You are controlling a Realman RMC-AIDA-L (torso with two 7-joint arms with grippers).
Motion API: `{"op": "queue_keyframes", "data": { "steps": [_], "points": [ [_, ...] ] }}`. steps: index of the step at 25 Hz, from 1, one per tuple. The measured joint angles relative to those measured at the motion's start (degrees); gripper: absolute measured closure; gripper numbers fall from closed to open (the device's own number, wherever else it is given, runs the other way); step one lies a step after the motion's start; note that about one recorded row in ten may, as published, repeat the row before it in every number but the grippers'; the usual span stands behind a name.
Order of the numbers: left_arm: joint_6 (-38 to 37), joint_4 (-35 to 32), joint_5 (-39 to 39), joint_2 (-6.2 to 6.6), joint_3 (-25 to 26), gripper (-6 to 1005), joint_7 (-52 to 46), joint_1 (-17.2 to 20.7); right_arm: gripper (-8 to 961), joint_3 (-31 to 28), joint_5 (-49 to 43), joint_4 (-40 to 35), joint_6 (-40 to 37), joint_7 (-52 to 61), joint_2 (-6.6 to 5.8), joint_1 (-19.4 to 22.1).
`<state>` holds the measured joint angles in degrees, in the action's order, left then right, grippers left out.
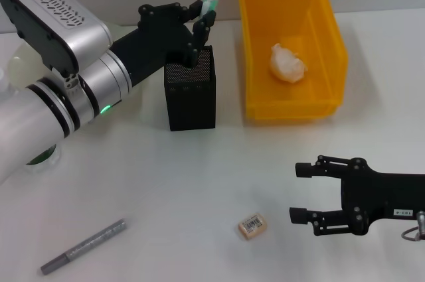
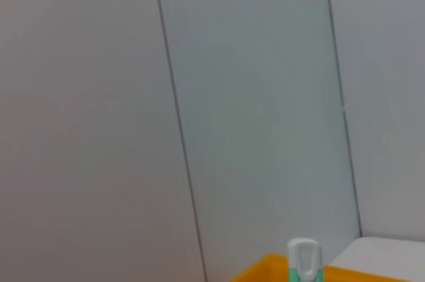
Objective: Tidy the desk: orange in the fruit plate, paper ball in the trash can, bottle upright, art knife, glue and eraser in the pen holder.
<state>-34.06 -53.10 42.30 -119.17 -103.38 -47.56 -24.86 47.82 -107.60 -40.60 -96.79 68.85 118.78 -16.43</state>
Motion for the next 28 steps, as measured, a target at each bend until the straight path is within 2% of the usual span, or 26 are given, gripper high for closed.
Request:
{"op": "queue_keyframes", "data": {
  "steps": [5,13,19,21,22,23,24,25,27,28],
  "points": [
    [-0.8,1.1,0.3,0.05,-0.2,818,0.1,-0.2,119,0.0,0.0,0.0,-0.7,0.1,0.03,0.0],
    [-1.3,1.6,0.0,0.0,-0.3,583,0.1,-0.3,119,0.0,0.0,0.0,-1.3,0.1,0.04,0.0],
    [-8.6,0.8,0.4,0.67,0.9,408,-3.0,0.9,119,-0.3,0.2,-0.9,-1.5,1.2,0.04,0.1],
    [-13.1,0.4,2.0,1.0,2.2,350,-4.9,1.7,119,-1.4,0.3,-1.8,-2.3,2.2,0.02,0.2],
    [-13.1,0.4,2.0,1.0,2.2,321,-4.9,1.7,119,-2.4,0.3,-2.6,-3.1,2.8,-0.04,0.2],
    [-20.4,0.2,6.0,1.17,4.8,292,-6.7,3.1,119,-4.6,0.3,-4.6,-4.9,4.7,-0.08,0.2],
    [-22.5,0.1,7.4,1.15,5.8,278,-7.2,3.6,119,-4.6,0.3,-4.6,-4.9,4.7,-0.08,0.2],
    [-27.1,0.1,10.9,0.98,8.6,265,-8.4,5.3,119,-7.0,0.3,-8.7,-7.2,8.9,-0.18,0.1],
    [-29.2,0.1,12.6,0.89,10.0,237,-8.7,6.7,119,-8.0,0.3,-11.4,-8.2,11.4,-0.33,0.0],
    [-30.0,0.2,13.1,0.91,10.6,224,-8.7,7.5,119,-8.8,0.3,-17.1,-10.2,17.0,-0.64,-0.2]
  ]
}}
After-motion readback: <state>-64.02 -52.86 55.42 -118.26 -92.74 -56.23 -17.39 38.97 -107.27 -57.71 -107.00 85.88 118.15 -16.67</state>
